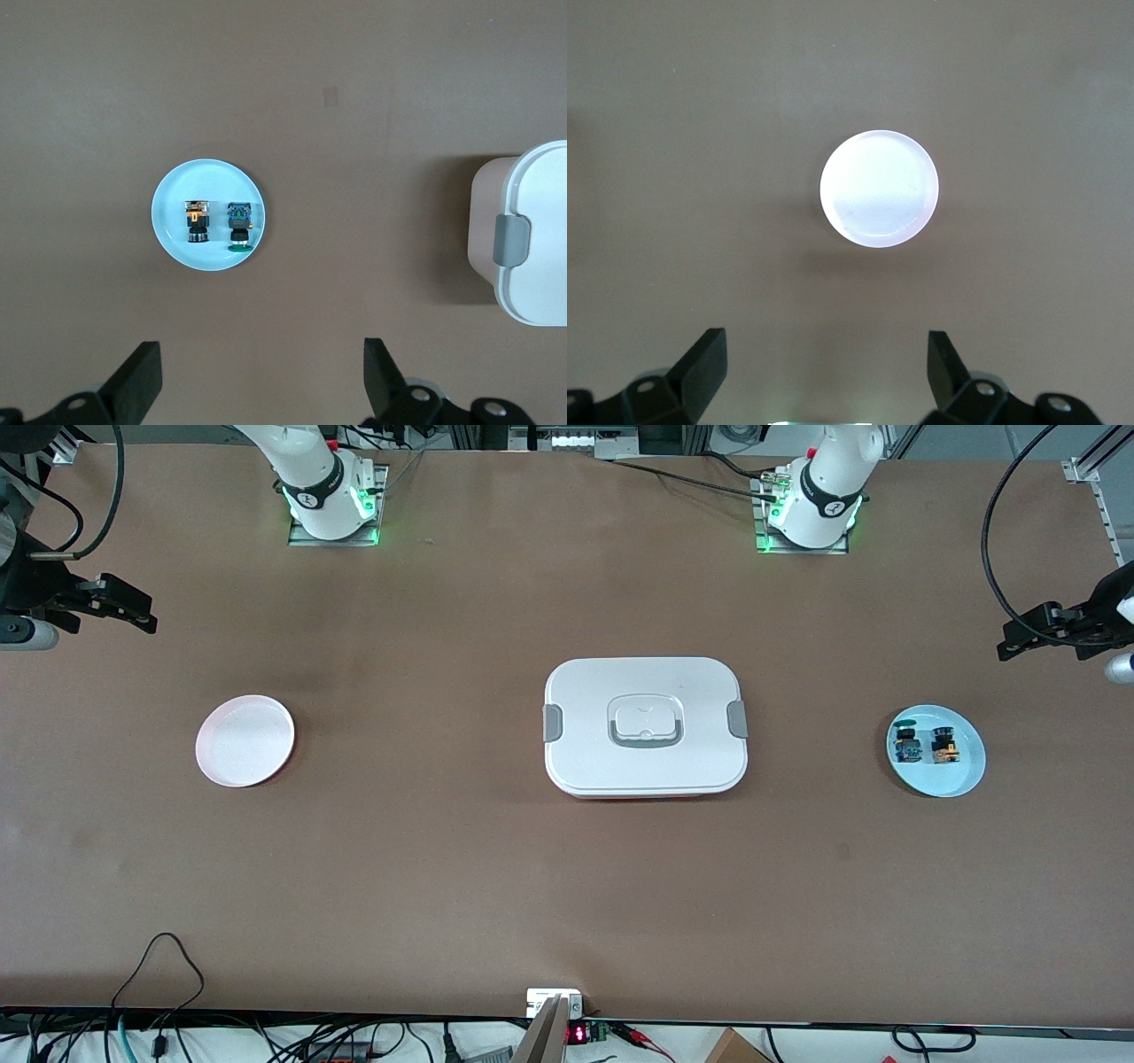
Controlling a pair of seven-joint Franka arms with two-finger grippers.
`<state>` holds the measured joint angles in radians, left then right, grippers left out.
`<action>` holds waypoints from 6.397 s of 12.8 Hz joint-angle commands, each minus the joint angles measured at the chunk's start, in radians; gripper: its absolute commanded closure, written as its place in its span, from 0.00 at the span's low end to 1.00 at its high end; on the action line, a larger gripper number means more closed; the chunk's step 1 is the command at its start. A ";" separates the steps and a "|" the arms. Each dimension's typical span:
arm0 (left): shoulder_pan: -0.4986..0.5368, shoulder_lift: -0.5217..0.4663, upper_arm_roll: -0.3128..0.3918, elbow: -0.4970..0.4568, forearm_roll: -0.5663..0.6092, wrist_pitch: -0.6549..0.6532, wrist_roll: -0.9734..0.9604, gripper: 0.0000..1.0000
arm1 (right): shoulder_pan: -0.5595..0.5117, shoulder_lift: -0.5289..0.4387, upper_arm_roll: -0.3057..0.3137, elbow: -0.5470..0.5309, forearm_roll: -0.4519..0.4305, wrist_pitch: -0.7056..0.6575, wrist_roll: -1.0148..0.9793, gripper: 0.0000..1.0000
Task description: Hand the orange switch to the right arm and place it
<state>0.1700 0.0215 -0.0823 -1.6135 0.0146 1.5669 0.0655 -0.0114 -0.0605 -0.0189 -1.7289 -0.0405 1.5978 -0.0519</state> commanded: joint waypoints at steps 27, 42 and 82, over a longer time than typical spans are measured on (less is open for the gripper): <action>0.209 0.279 0.007 -0.329 0.054 0.530 1.764 0.00 | -0.005 -0.018 0.000 -0.018 0.007 0.011 -0.013 0.00; 0.309 0.370 -0.031 -0.491 0.036 0.860 1.870 0.00 | -0.002 -0.013 0.005 0.003 0.005 0.011 -0.008 0.00; 0.229 0.673 -0.374 0.021 -0.922 -0.044 1.952 1.00 | -0.007 0.022 0.005 0.038 -0.006 0.001 -0.023 0.00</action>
<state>0.4253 0.6752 -0.4054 -1.6379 -0.8268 1.5623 2.0045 -0.0106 -0.0477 -0.0170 -1.7140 -0.0533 1.6166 -0.0590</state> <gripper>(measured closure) 0.278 0.000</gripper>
